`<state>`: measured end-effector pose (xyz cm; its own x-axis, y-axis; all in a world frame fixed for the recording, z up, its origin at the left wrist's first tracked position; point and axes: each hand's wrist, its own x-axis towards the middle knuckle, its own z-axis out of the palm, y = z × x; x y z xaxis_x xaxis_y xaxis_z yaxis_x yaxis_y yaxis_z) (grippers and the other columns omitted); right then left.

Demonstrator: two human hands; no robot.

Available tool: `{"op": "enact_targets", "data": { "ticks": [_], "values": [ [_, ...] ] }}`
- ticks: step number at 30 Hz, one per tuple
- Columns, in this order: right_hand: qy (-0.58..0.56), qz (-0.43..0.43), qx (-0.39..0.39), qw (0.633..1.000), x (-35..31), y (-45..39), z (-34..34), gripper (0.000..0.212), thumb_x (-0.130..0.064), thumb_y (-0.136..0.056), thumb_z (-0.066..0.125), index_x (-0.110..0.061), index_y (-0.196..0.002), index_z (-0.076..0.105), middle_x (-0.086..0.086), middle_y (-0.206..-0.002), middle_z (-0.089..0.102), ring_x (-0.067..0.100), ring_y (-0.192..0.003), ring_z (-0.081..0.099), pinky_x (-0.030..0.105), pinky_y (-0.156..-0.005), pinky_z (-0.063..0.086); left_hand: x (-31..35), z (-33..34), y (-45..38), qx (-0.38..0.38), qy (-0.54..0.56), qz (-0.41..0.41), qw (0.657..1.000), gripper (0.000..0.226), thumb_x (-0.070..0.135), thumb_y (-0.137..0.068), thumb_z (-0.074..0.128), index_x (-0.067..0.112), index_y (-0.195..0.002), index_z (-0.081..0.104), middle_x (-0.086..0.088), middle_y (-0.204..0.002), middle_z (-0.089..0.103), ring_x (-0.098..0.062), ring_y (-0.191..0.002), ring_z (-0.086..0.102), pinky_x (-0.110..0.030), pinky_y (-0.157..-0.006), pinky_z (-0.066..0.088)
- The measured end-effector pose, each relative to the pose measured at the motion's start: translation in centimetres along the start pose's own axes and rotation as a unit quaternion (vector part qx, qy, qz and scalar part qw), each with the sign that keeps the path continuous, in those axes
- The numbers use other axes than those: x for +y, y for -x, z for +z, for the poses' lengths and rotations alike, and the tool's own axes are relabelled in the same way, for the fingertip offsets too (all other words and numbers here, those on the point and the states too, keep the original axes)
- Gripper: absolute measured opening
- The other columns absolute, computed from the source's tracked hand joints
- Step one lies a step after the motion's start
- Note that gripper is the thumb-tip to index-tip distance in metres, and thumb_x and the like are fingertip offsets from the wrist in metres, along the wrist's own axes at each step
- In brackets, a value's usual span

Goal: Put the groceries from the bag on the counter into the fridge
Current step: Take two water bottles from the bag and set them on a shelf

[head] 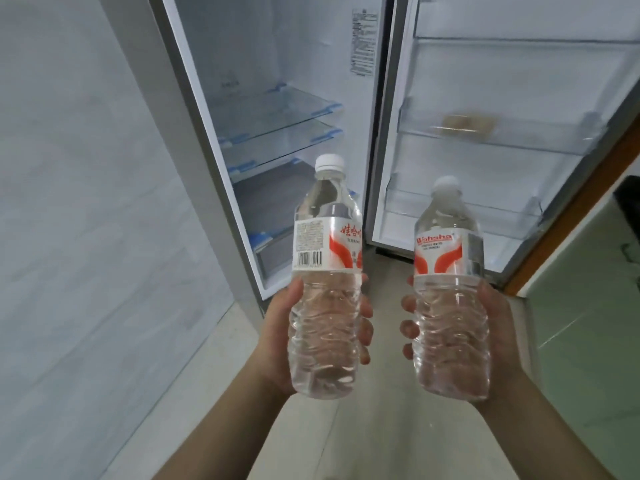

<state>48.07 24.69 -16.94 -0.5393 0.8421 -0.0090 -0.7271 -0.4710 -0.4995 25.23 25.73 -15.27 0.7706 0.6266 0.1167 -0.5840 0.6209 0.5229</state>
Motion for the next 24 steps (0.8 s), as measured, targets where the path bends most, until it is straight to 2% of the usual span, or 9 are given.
{"op": "enact_targets", "data": {
  "ticks": [3,7,11,14,17,19,22,24],
  "values": [
    [0.022,-0.007,0.017,1.000,-0.7,-2.9,0.2,0.062,-0.047,-0.067,0.079,-0.010,-0.115,0.067,0.012,-0.101,0.069,0.026,-0.081,0.068,0.042,-0.073,0.058,3.3,-1.0,-1.3,0.001,-0.008,0.005,1.000,0.060,0.040,-0.080,0.072,0.004,-0.124,0.051,-0.016,-0.105,0.063,-0.028,-0.092,0.065,-0.039,-0.083,0.054],
    [0.038,0.000,-0.005,0.999,-2.1,-5.8,-0.4,0.058,-0.047,-0.071,0.077,-0.011,-0.115,0.067,0.011,-0.101,0.070,0.025,-0.083,0.068,0.040,-0.076,0.055,5.9,-2.7,-2.9,0.004,-0.001,0.027,1.000,0.065,0.039,-0.079,0.075,0.005,-0.124,0.043,-0.016,-0.106,0.062,-0.029,-0.092,0.065,-0.040,-0.083,0.054],
    [0.077,0.024,-0.047,0.996,-4.9,-9.3,-1.8,0.053,-0.051,-0.075,0.073,-0.013,-0.112,0.069,0.005,-0.101,0.071,0.021,-0.087,0.069,0.038,-0.082,0.053,7.6,-4.2,-5.5,0.044,-0.041,0.040,0.997,0.059,0.041,-0.076,0.077,0.006,-0.119,0.055,-0.013,-0.104,0.065,-0.027,-0.091,0.066,-0.039,-0.083,0.054],
    [0.095,0.004,-0.020,0.995,-7.2,-11.8,-3.1,0.054,-0.047,-0.063,0.084,-0.010,-0.101,0.071,0.008,-0.092,0.072,0.022,-0.078,0.070,0.039,-0.075,0.056,8.4,-5.4,-8.0,0.102,-0.094,0.064,0.988,0.063,0.044,-0.068,0.084,0.007,-0.113,0.061,-0.010,-0.100,0.067,-0.025,-0.088,0.067,-0.038,-0.079,0.056],
    [0.031,0.029,-0.076,0.996,-9.9,-14.2,-5.0,0.047,-0.040,-0.077,0.077,-0.009,-0.108,0.060,0.011,-0.098,0.071,0.027,-0.085,0.070,0.043,-0.083,0.056,9.1,-6.3,-10.8,0.153,-0.133,0.095,0.975,0.078,0.046,-0.062,0.088,0.002,-0.117,0.054,-0.014,-0.100,0.066,-0.029,-0.087,0.067,-0.039,-0.078,0.055],
    [0.052,0.049,-0.075,0.995,-11.8,-15.6,-6.4,0.045,-0.042,-0.083,0.070,-0.010,-0.114,0.060,0.009,-0.103,0.071,0.025,-0.092,0.069,0.043,-0.087,0.054,9.5,-6.5,-12.8,0.197,-0.170,0.125,0.958,0.090,0.046,-0.061,0.089,-0.002,-0.125,0.048,-0.019,-0.105,0.062,-0.035,-0.090,0.064,-0.042,-0.081,0.052],
    [0.124,0.050,-0.074,0.988,-14.6,-17.5,-8.3,0.048,-0.045,-0.080,0.071,-0.011,-0.113,0.066,0.009,-0.103,0.072,0.024,-0.091,0.070,0.042,-0.086,0.053,10.3,-6.3,-15.7,0.266,-0.233,0.174,0.919,0.104,0.046,-0.057,0.091,-0.008,-0.132,0.043,-0.023,-0.110,0.063,-0.039,-0.094,0.065,-0.044,-0.081,0.053],
    [0.150,0.034,-0.039,0.987,-16.4,-18.9,-9.4,0.062,-0.043,-0.073,0.078,-0.005,-0.120,0.060,0.015,-0.107,0.069,0.029,-0.090,0.068,0.045,-0.083,0.055,10.9,-6.1,-17.3,0.301,-0.264,0.201,0.894,0.107,0.048,-0.053,0.092,-0.008,-0.132,0.045,-0.022,-0.112,0.065,-0.037,-0.098,0.066,-0.044,-0.081,0.053]
  ]
}}
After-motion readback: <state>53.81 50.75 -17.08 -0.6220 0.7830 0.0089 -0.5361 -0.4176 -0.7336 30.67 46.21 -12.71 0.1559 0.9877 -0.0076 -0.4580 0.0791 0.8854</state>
